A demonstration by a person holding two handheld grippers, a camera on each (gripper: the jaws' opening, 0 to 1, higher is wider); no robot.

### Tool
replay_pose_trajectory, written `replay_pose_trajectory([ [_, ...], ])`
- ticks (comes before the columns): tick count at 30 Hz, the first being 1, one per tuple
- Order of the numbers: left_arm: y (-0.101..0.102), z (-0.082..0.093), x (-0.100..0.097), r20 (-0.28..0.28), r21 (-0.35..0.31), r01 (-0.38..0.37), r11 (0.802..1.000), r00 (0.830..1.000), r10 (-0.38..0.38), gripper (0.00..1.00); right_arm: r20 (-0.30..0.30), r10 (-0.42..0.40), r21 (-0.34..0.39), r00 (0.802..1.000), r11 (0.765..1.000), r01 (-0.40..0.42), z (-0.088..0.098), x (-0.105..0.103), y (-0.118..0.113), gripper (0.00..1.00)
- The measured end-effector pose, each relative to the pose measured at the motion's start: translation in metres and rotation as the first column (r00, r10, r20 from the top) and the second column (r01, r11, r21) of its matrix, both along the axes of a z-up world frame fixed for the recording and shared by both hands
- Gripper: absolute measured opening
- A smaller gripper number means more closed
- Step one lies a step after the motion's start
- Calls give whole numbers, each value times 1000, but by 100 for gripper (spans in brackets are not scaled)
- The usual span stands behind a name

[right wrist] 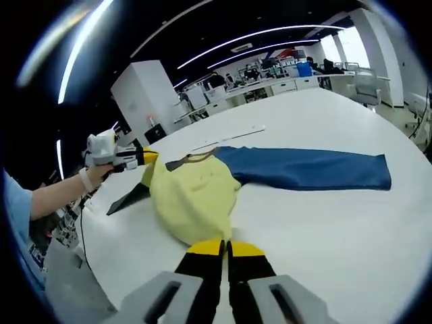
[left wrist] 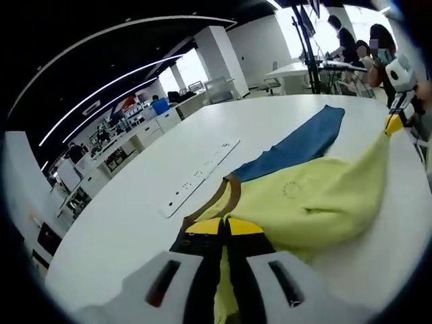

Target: Fold the garment on the visible template until the final outline fits inside the template.

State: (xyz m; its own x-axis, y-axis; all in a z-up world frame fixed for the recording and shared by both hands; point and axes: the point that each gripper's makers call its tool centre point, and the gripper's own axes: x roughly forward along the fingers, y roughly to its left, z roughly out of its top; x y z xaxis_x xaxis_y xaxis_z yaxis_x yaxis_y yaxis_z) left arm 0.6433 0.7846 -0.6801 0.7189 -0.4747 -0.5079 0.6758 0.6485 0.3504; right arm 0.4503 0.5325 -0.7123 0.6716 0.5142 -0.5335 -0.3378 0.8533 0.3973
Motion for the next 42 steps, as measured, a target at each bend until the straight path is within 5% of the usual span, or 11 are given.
replay_pose_trajectory([
  [6, 2, -28, 11, -42, 41, -3, 999, 999, 5, 0, -13, -1, 1, 1000, 1000, 1, -8, 2, 1, 0],
  [20, 9, -65, 13, -126, 71, -40, 997, 991, 49, 0, -27, 1, 5, 1000, 1000, -1, -14, 2, 2, 0],
  [27, 8, -59, 10, -145, 21, -54, 998, 988, 57, 0, -28, -4, 10, 1000, 1000, 4, -14, 1, 1, 0],
  [42, 12, -22, -34, -249, -193, -82, 978, 968, 32, 57, -28, 2, 23, 1000, 1000, -2, -13, -5, 8, 0],
])
